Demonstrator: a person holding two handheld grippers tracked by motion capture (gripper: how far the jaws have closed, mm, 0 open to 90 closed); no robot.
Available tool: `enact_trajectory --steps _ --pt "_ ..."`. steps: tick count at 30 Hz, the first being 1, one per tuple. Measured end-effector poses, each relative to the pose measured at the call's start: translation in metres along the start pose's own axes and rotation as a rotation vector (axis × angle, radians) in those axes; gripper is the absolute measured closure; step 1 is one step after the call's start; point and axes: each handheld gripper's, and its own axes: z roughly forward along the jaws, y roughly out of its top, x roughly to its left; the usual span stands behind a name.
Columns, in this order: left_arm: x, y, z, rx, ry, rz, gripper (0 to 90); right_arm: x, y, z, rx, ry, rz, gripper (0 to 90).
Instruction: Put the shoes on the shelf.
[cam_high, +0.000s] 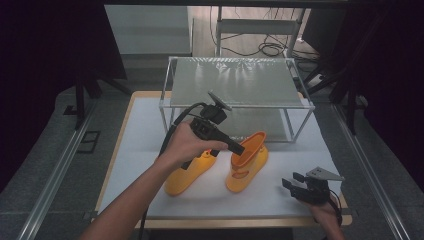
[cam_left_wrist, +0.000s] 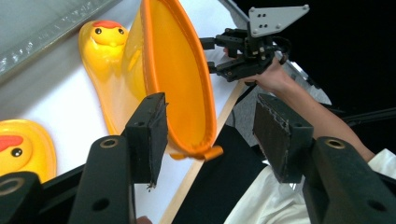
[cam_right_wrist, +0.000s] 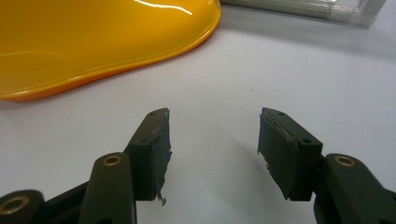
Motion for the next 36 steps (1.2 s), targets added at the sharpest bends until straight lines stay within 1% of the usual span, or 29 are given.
enact_trajectory --steps 2,4,8,11,18,21,23,26,28,32,34,36 --pt "0.002 0.005 0.005 0.011 0.006 -0.004 45.5 0.0 0.0 0.0 0.0 0.001 0.0 43.2" --pt "0.003 0.009 0.009 0.019 0.001 -0.01 45.5 0.0 0.0 -0.001 -0.001 0.001 0.002 43.2" --pt "0.009 0.015 0.016 0.031 0.004 -0.022 45.9 -0.001 0.0 -0.001 -0.002 0.001 0.002 43.2" --pt "0.015 0.018 0.021 0.046 0.008 -0.04 46.6 -0.001 0.0 -0.001 -0.003 0.002 0.005 43.2" --pt "0.025 0.027 0.029 0.07 0.032 -0.066 47.4 -0.001 -0.001 0.0 0.002 0.002 0.005 43.2" --pt "0.027 0.03 0.034 0.08 0.041 -0.075 47.6 -0.001 -0.001 0.0 0.004 0.002 0.002 43.2" --pt "0.028 0.033 0.037 0.099 0.048 -0.069 47.9 -0.002 -0.001 0.0 0.005 0.002 0.001 43.2" --pt "0.029 0.035 0.041 0.109 0.051 -0.07 48.6 -0.002 -0.001 0.0 0.007 0.002 0.006 43.2" --pt "0.031 0.037 0.047 0.124 0.057 -0.077 49.3 -0.002 -0.001 0.0 0.006 0.0 0.005 43.2" --pt "0.033 0.037 0.055 0.149 0.072 -0.079 51.2 -0.002 -0.001 0.0 0.006 0.001 0.006 43.2" --pt "0.033 0.037 0.059 0.161 0.086 -0.076 51.9 -0.002 -0.001 0.0 0.004 -0.001 0.004 43.2" --pt "0.034 0.036 0.065 0.18 0.096 -0.073 54.4 -0.002 -0.002 0.0 0.002 -0.002 0.007 43.2"
